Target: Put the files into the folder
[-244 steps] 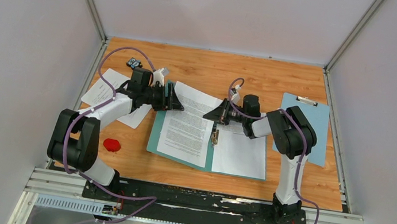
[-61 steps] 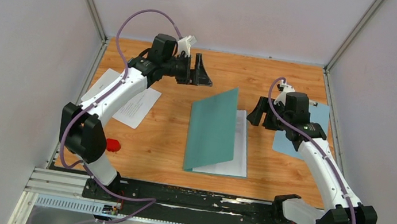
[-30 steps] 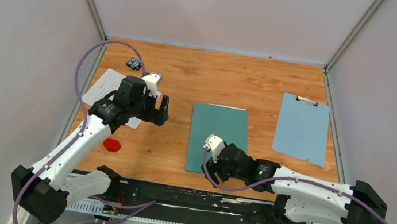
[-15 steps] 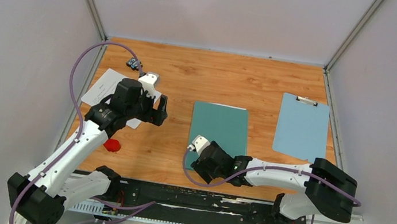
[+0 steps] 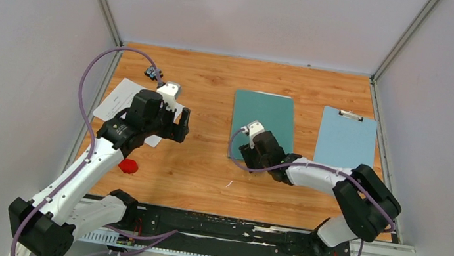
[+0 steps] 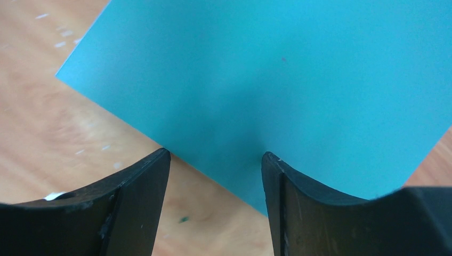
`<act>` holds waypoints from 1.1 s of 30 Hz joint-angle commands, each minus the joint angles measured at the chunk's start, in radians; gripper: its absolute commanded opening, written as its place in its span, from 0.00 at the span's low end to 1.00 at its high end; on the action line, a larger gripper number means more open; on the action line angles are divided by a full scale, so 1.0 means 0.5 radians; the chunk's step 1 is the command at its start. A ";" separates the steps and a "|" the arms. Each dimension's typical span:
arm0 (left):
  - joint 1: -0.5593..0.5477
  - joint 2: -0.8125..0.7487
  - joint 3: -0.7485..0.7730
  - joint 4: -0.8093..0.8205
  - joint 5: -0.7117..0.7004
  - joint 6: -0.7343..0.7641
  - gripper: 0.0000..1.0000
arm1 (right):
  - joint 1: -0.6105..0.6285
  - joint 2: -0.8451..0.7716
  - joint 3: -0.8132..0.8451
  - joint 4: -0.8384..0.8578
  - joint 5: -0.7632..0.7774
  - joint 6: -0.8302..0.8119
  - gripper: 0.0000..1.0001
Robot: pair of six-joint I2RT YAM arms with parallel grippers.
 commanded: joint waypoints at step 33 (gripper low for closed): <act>0.011 -0.089 0.002 0.025 0.083 0.066 1.00 | -1.905 0.872 1.545 -1.244 -0.508 1.775 0.42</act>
